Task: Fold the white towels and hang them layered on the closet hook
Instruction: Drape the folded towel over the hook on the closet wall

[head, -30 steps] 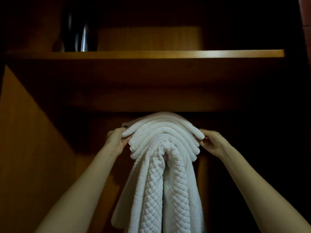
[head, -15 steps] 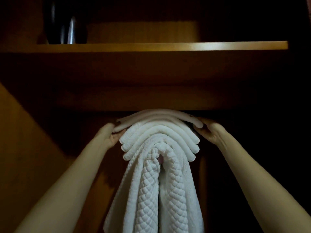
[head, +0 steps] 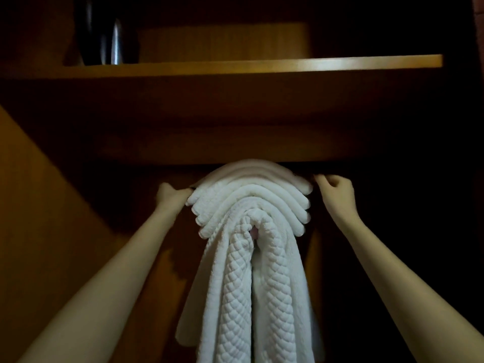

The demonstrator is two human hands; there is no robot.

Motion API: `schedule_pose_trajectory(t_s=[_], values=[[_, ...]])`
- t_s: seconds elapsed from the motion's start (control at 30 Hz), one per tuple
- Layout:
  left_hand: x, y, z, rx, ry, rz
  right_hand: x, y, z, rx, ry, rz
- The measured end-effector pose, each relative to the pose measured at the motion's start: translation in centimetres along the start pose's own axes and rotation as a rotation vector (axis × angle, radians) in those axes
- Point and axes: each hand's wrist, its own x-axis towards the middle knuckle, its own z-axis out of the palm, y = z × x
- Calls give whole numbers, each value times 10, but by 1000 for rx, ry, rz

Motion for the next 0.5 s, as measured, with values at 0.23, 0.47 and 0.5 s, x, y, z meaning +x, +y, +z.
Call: schedule_pose_trajectory(t_s=[0.23,0.47,0.5], values=[[-8,43,27,76,-387,579,19,-57,35,-224,-407,-286],[-1,41,33,-52,-473,540,19,-45,52,-252,-486,-231],[-1,43,34,12,-462,567,20,-44,52,-258,-491,-216]])
